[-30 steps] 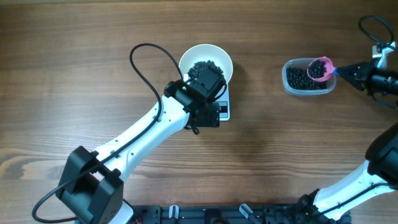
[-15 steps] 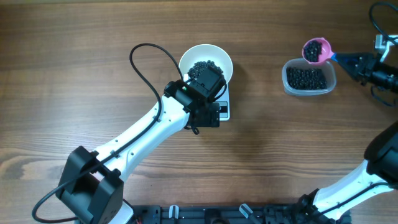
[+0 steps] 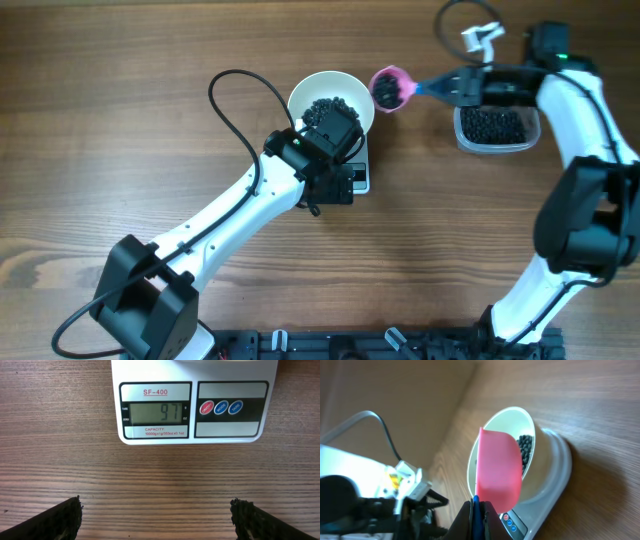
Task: Scoop item into bowl and weigh 150g on scale
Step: 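Lift the filled scoop and carry it left over the white bowl, then tip the scoop with the right gripper to pour beans into the bowl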
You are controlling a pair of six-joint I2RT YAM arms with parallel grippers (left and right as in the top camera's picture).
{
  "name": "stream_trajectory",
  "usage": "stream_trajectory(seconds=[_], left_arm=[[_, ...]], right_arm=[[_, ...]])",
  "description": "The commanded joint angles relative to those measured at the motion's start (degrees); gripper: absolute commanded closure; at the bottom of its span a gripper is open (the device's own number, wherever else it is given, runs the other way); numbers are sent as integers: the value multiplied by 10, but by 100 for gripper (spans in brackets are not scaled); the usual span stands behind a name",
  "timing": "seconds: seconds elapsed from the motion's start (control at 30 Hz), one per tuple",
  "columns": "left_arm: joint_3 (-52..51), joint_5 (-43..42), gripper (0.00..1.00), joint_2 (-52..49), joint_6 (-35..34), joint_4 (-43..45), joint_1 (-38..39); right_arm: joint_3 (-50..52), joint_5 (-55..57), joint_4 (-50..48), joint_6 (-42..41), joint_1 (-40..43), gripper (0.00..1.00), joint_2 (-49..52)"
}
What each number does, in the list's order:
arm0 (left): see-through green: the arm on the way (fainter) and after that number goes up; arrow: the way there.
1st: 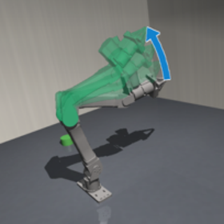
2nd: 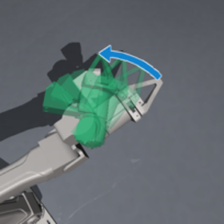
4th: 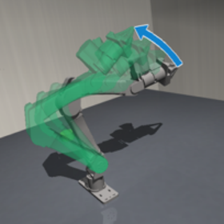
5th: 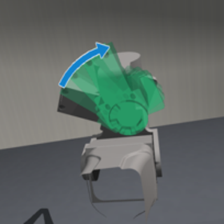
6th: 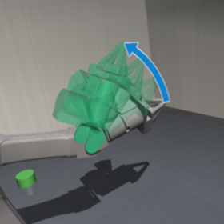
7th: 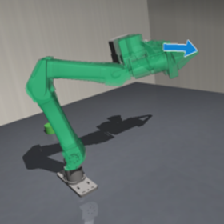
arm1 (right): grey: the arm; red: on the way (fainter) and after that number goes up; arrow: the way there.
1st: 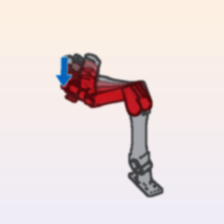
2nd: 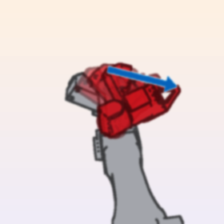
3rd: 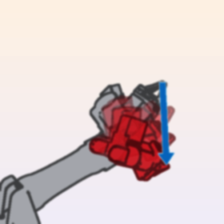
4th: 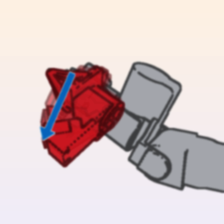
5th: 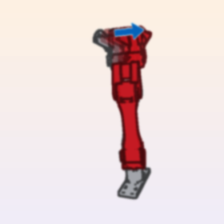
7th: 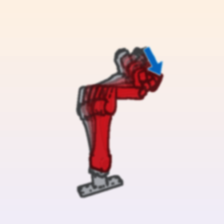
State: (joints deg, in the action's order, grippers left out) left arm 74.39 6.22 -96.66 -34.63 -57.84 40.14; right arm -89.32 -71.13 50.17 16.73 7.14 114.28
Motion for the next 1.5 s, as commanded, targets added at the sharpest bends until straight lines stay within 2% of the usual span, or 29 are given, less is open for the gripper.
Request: stream_trajectory(seconds=[0.0,0.2,0.27,0.33,0.4,0.87,0.9,1.0,1.07,1.13,1.23,1.33,1.47], left_arm=[[-3,12,0,-4,-6,0,3],[-3,12,0,-4,-6,0,3],[-3,12,0,-4,-6,0,3],[-3,12,0,-4,-6,0,3],[-3,12,0,-4,-6,0,3],[-3,12,0,-4,-6,0,3],[-3,12,0,-4,-6,0,3],[-3,12,0,-4,-6,0,3],[-3,12,0,-4,-6,0,3],[-3,12,0,-4,-6,0,3],[-3,12,0,-4,-6,0,3],[-3,12,0,-4,-6,0,3],[-3,12,0,-4,-6,0,3]], right_arm=[[3,112,-38,-54,-61,96,6],[3,137,-123,-67,-126,96,6],[3,137,-148,-116,-127,96,6],[3,137,-175,-205,-126,96,6],[3,137,-185,-249,-126,96,6],[3,133,-179,-256,-129,96,6],[3,130,-179,-249,-129,96,6],[3,51,-180,-150,-129,96,5],[3,48,-173,-113,-129,96,-4],[3,49,-162,-38,-129,96,-31],[3,119,-158,-9,-130,96,-68],[3,178,-141,78,-130,96,-118],[3,271,-127,135,-148,96,-158]])
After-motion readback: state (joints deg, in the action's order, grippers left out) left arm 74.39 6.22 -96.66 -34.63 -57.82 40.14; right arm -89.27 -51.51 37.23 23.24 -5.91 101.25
